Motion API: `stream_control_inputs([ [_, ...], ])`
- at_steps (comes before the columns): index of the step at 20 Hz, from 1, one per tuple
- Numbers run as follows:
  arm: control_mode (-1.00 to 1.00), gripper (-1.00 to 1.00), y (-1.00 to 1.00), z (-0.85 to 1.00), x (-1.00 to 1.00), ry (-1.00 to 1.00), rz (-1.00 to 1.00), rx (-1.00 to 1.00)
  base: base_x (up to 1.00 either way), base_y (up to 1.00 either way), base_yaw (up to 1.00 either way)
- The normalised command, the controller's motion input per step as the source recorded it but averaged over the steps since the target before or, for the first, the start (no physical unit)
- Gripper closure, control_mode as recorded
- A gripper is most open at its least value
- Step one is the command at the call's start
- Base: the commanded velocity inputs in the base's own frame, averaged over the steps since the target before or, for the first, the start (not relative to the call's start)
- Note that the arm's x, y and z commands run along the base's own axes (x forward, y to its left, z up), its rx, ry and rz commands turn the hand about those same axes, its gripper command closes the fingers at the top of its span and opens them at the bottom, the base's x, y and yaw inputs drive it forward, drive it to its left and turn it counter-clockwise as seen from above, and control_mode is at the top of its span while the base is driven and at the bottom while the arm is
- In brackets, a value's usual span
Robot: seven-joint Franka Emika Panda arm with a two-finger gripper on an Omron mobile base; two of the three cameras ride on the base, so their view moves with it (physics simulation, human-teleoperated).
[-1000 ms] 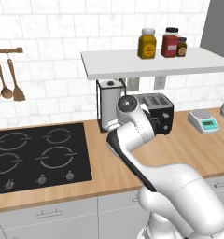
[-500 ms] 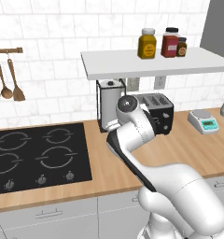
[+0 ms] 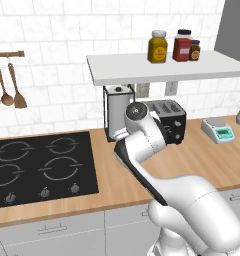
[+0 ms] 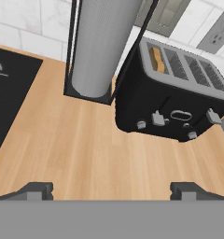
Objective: Start the toaster. Once the lever pops up, take the bread to the plate on the dining counter.
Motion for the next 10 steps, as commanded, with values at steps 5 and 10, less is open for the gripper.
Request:
stream_control_inputs([
  [5, -1.0, -1.0, 0.0, 0.0, 0.0, 0.0, 0.0, 0.0, 0.0, 0.0, 0.0],
  [10, -1.0, -1.0, 0.0, 0.0, 0.0, 0.0, 0.0, 0.0, 0.0, 0.0, 0.0],
])
